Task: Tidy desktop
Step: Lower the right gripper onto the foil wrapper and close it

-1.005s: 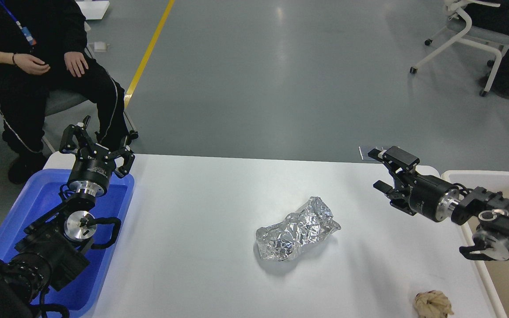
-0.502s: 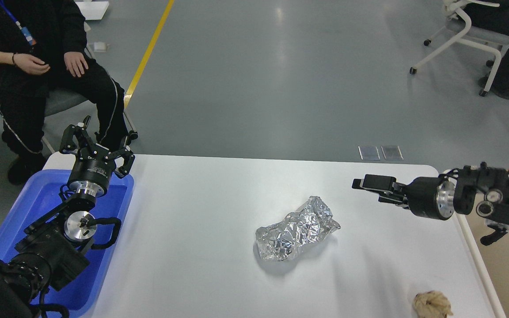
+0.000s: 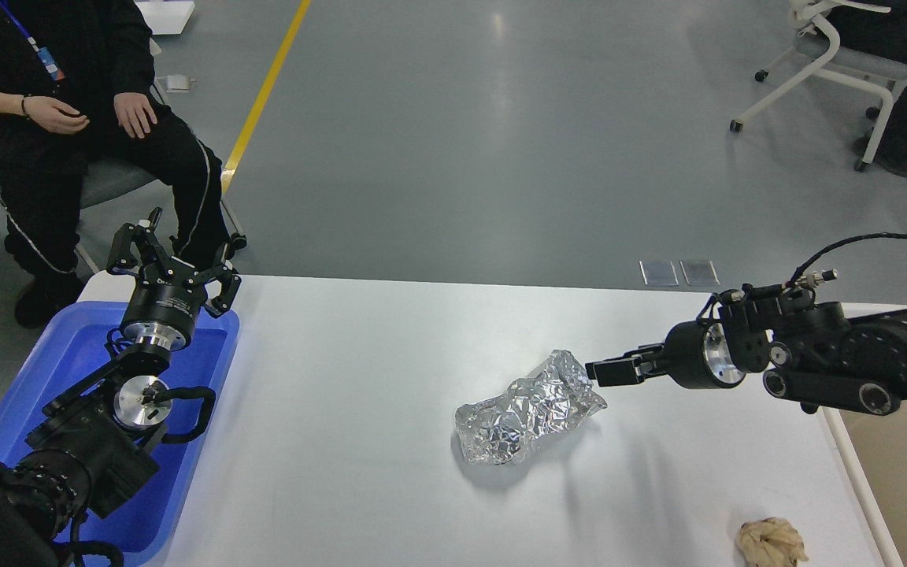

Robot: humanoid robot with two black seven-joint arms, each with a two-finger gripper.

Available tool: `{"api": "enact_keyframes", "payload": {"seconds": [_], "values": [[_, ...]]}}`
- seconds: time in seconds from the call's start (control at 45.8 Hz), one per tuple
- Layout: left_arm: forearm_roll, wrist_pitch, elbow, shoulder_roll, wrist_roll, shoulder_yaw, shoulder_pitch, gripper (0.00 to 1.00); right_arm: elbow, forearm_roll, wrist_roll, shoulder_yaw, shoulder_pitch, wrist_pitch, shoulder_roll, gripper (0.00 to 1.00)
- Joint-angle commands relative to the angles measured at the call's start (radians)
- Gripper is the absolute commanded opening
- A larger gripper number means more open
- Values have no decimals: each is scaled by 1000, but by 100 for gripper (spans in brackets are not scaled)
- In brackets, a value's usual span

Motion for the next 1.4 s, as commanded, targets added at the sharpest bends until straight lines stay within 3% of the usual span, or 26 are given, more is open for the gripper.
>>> {"api": "enact_keyframes", "payload": {"seconds": [0.0,0.175,0.371,0.546,0.83,1.049,1.267,1.376], "values": [[0,0,-1,-1,0,0,0,100,-150,-34,21,-49,-67,-62,129,99],[0,0,0,-1,0,0,0,100,-299,-17,20,-48,-165,-59,218,99],[0,0,0,-1,0,0,0,100,-342,-17,20,-39,-225,-61,235,98],[0,0,0,-1,0,0,0,100,-477,-15,23,-36,-294,-59,291,98],[0,0,0,-1,0,0,0,100,-495,0,23,-32,-302,-56,312,93],[0,0,0,-1,0,0,0,100,-521,21,21,-33,-307,-54,331,58],[0,0,0,1,0,0,0,100,-521,20,21,-48,-307,-45,335,0],[0,0,0,1,0,0,0,100,-521,21,21,-48,-304,-8,335,0]]}}
